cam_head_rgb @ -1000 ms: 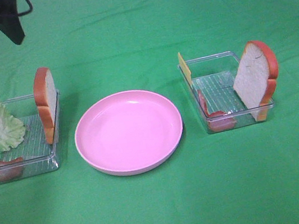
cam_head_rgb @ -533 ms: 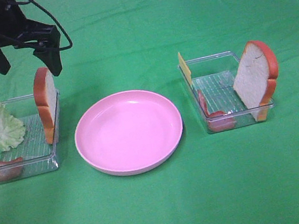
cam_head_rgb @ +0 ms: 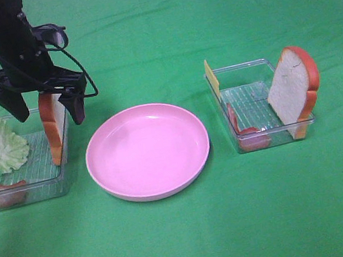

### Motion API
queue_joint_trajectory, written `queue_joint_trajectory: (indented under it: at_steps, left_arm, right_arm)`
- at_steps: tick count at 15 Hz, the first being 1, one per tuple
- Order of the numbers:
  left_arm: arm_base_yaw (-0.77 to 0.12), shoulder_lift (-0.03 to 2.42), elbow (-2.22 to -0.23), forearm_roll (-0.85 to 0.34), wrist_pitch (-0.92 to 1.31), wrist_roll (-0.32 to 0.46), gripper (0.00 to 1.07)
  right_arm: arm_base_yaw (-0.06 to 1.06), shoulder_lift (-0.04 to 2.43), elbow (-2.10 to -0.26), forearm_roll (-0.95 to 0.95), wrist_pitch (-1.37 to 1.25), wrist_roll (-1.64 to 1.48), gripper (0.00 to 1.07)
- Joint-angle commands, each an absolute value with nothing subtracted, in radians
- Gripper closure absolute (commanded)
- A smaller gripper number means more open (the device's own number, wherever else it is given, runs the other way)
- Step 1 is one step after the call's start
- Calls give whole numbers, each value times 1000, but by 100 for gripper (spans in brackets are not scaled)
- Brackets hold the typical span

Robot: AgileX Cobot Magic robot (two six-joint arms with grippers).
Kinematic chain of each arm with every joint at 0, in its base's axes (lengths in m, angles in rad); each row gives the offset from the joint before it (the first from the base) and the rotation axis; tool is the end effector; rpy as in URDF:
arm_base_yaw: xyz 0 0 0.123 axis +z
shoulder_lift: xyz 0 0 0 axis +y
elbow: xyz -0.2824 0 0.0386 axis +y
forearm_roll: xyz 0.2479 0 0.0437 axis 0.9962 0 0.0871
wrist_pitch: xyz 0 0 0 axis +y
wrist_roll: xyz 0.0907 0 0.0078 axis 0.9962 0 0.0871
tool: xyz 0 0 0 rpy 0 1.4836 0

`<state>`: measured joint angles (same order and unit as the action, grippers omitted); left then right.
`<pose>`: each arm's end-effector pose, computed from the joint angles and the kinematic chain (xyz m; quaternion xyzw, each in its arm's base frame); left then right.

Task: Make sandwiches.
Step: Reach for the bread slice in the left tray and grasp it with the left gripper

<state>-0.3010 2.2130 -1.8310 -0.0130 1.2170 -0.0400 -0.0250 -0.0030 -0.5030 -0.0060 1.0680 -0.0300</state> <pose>0.4310 -0.1350 0.1833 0.1280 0.9913 -0.0111 0.0280 -0.0060 -0.0003 0.2774 -0.0020 0.8536 -0.0173 0.5207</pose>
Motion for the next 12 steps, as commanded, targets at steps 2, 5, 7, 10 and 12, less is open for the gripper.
queue_joint_trajectory:
  at_steps: [2, 5, 7, 10, 12]
  left_arm:
    - [-299, 2225, -1834, -20, 1194, -49, 15]
    - [-299, 2225, -1834, -20, 1163, -53, 55]
    - [-300, 2225, -1834, -20, 1163, -62, 77]
    - [-300, 2219, -1834, -18, 1163, -77, 100]
    - [-300, 2219, -1834, -15, 1165, -110, 100]
  right_arm:
    - [-27, 0, -503, -8, 1057, -18, 11]
    - [-27, 0, -503, -8, 1057, -18, 11]
    - [-27, 0, -503, -8, 1057, -18, 11]
    - [-27, 0, -503, -8, 1057, -18, 11]
    - [-27, 0, -503, -8, 1057, -18, 11]
